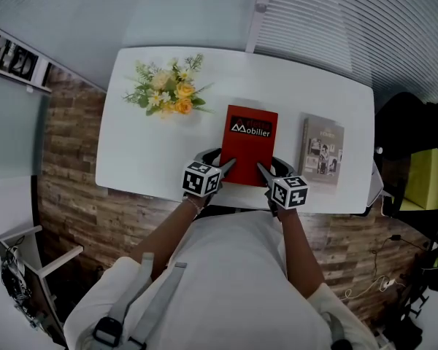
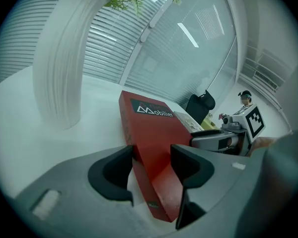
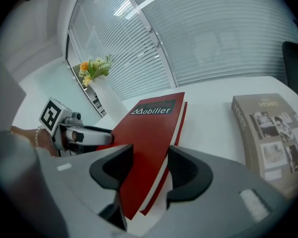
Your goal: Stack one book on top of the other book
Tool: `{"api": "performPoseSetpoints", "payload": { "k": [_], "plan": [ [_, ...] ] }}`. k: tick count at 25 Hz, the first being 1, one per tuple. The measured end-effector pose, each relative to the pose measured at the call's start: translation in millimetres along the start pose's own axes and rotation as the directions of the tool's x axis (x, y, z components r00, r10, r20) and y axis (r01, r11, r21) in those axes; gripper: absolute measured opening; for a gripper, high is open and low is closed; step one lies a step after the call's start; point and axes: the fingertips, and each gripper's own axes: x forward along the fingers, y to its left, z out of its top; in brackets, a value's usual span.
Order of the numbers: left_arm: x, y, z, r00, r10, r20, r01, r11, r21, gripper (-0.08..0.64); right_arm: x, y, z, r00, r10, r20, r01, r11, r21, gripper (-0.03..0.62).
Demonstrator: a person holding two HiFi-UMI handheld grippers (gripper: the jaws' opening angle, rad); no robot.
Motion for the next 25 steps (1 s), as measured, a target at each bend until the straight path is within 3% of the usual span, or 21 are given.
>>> {"api": "performPoseSetpoints", "payload": {
  "k": [13, 25],
  "plan": [
    [-44, -39, 57, 0.994, 0.040, 0.102, -0.041, 0.999, 0.011, 0.249, -53, 27, 57, 0.997, 0.008, 0.071, -0.003, 0.997, -0.076, 0.215],
    [-4, -96, 66, 0.993, 0.051, 0.107, -0.052, 0.999, 0.014, 0.249, -96, -27, 60, 0.996, 0.018, 0.086, -0.012, 0.997, -0.079, 0.215]
  ]
}}
